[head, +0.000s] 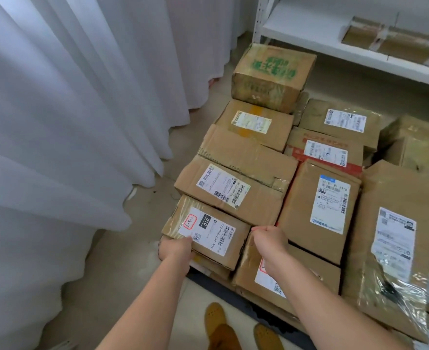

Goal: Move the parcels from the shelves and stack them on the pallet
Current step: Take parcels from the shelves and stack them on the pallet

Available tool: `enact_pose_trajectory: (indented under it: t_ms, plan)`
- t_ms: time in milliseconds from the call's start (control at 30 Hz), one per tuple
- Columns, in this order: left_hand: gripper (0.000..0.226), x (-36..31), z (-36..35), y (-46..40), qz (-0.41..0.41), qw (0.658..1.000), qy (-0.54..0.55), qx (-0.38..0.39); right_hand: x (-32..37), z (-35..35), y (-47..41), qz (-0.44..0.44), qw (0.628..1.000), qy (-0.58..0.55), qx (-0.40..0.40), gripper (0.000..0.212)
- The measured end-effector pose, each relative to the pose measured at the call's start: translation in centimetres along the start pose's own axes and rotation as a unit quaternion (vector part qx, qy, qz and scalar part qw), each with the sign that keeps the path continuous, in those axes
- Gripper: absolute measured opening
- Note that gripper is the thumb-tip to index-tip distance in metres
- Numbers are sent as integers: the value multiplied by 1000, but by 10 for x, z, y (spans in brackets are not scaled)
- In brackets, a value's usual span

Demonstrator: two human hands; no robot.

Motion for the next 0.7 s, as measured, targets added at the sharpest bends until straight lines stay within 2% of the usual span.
enact_pose_trajectory:
  t_ms: [233,333,400,600,700]
  plan:
    - [26,-9,7,33,29,999,-29,23,-5,-1,11,-47,997,-15,61,27]
    - [40,-21,10,57,22,998,-42,37,-4,0,20,-55,993,-26,97,32]
    - [44,-32,14,76,4,998,-43,45,4,4,28,-44,992,-32,115,32]
    - [32,-54,28,149,-50,995,-12,81,38,28,59,20,986,-36,160,39]
    - [35,-52,29,191,-65,992,3,112,47,46,77,50,981,-33,185,37]
Point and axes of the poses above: each hand's wrist, its own y-axis away from the middle knuckle, its own z-axis out of the back of the hand, x = y × z, the point moved 9 cm from there along -y, towards the middle knuckle
